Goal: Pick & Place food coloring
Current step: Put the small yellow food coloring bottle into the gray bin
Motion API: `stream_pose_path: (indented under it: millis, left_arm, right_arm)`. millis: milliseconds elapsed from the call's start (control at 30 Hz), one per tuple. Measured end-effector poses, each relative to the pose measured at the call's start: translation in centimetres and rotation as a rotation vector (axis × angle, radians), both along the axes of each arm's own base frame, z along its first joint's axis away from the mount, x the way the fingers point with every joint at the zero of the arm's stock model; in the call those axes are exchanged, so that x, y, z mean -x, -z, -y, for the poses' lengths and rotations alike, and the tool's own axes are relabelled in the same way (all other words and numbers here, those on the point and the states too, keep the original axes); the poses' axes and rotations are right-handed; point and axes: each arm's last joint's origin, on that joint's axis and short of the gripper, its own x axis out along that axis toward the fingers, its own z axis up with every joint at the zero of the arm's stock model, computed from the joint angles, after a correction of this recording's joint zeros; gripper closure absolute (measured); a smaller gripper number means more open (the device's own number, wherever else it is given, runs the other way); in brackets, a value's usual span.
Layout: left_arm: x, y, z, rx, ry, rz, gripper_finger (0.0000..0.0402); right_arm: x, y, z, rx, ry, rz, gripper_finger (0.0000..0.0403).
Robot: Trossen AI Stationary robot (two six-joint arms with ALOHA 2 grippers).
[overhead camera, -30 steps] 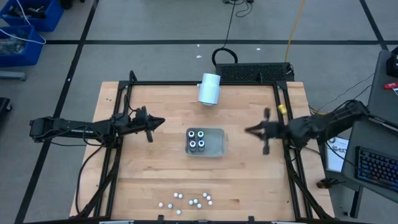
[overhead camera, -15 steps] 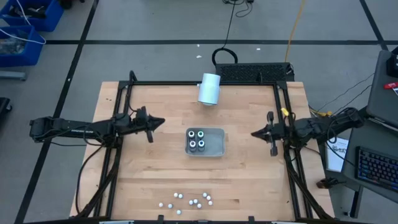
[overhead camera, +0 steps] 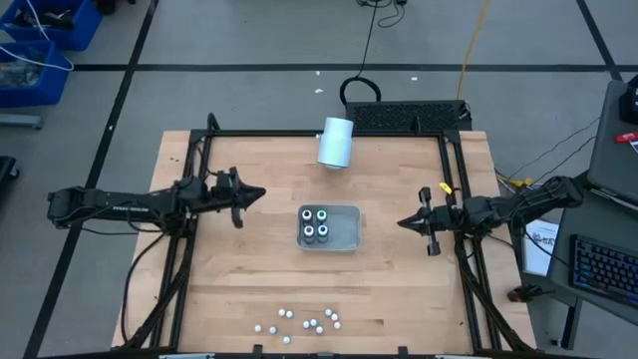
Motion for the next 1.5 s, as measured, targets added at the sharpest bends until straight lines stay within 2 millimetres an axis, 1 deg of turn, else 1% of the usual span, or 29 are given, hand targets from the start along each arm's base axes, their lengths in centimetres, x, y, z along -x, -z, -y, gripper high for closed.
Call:
stream_pose_path:
  millis: [33, 100, 167, 300, 433, 500, 600, 700, 833, 900, 1000, 1167, 1300, 1400, 1500]
  left_arm:
    - [-0.3, -0.8, 0.3, -0.008, 0.056, -0.028, 0.0378]
    - [-1.1, -2.3, 1.1, -0.04, 0.11, -0.103, 0.0378]
    - [-1.9, -4.0, 2.1, -0.08, 0.119, -0.168, 0.0378]
    - [-3.6, -8.1, 4.9, -0.136, 0.137, -0.299, 0.0378]
    - [-5.4, -10.8, 7.9, -0.144, 0.051, -0.511, 0.0378]
    - [-6.2, -12.1, 9.0, -0.149, 0.038, -0.617, 0.0378]
    - [-7.6, -12.7, 11.1, -0.141, 0.069, -0.803, 0.0378]
    - [-9.0, -12.1, 13.7, -0.105, 0.121, -0.955, 0.0378]
    - [-10.7, -9.2, 17.6, -0.009, 0.159, -1.138, 0.0378]
    - [-11.2, -8.1, 19.7, -0.012, 0.185, -1.172, 0.0374]
    - [-11.2, -6.9, 22.2, -0.012, 0.187, -1.204, 0.0353]
    - [-10.5, -4.7, 25.1, 0.096, 0.108, -1.251, 0.0291]
    - [-9.4, -3.2, 27.6, 0.157, 0.141, -1.313, 0.0244]
    - [-8.7, -2.3, 28.9, 0.157, 0.173, -1.339, 0.0219]
    - [-8.6, -1.5, 29.5, 0.121, 0.177, -1.346, 0.0202]
  right_arm:
    - [0.1, 0.0, 0.0, 0.006, 0.0, 0.005, 0.0402]
    - [0.5, 0.0, 0.1, 0.016, 0.003, 0.008, 0.0402]
    - [1.0, -0.1, 0.3, 0.013, 0.007, 0.02, 0.0402]
    - [1.8, -0.3, 0.6, -0.003, 0.0, 0.06, 0.0403]
    - [1.7, -0.1, 0.5, 0.004, -0.003, 0.046, 0.0403]
    - [1.7, -0.2, 0.5, 0.003, 0.001, 0.047, 0.0403]
    - [1.7, 0.0, 0.6, -0.015, 0.008, 0.026, 0.0403]
    - [1.7, 0.2, 0.6, -0.012, 0.008, 0.005, 0.0403]
    - [1.7, 0.3, 0.6, -0.011, 0.007, 0.003, 0.0403]
    - [1.7, 0.3, 0.5, -0.01, 0.0, -0.004, 0.0403]
    - [1.7, 0.4, 0.5, -0.009, -0.019, -0.013, 0.0403]
    - [1.7, 0.5, 0.5, -0.029, -0.018, -0.021, 0.0403]
    - [1.7, 0.5, 0.5, -0.049, -0.017, -0.022, 0.0403]
    - [1.6, 0.8, 0.5, -0.064, -0.016, -0.032, 0.0403]
    - [1.6, 1.1, 0.4, -0.065, -0.015, -0.03, 0.0403]
